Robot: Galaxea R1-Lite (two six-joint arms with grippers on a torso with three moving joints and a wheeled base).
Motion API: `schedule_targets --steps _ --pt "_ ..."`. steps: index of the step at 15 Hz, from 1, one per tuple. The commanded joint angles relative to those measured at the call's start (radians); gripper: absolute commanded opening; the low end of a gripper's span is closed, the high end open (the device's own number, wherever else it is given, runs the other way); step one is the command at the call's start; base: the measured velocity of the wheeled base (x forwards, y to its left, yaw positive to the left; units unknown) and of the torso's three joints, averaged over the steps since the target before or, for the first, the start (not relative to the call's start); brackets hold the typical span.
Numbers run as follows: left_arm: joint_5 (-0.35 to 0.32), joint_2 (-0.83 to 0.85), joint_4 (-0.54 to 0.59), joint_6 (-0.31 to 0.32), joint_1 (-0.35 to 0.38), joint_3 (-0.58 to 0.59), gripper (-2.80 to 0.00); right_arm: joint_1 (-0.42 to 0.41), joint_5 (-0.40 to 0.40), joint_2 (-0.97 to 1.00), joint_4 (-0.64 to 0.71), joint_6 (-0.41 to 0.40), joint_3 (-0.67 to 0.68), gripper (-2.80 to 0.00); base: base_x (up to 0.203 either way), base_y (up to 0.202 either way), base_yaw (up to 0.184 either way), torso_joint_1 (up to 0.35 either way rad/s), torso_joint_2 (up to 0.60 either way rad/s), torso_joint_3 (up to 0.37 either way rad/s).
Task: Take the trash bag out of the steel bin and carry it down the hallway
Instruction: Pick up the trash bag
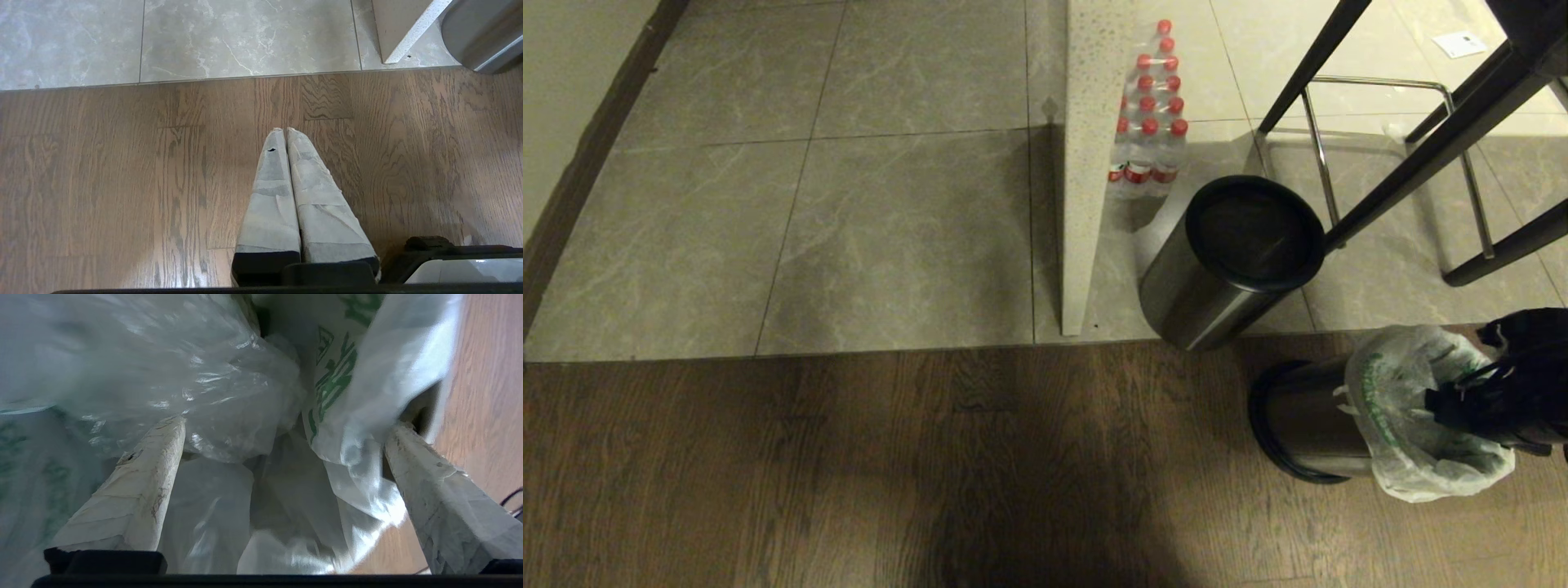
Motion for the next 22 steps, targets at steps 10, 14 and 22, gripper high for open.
schedule_targets --steps 10,14,22 --pt "0.001 -0.002 0.0 0.0 0.001 0.002 -2.8 0.041 0.05 0.12 -0.107 -0.003 -0.041 -2.8 0.0 0.0 0.0 0.0 0.0 0.0" --pt "0.001 -0.002 0.0 -0.001 0.001 0.002 -2.8 0.042 0.063 -0.067 -0.089 -0.007 0.009 -2.8 0.0 0.0 0.0 0.0 0.0 0.0" --pt "0.001 -0.002 0.0 0.0 0.001 0.001 -2.8 0.048 0.09 -0.722 0.355 -0.032 0.056 -2.8 0.0 0.0 0.0 0.0 0.0 0.0"
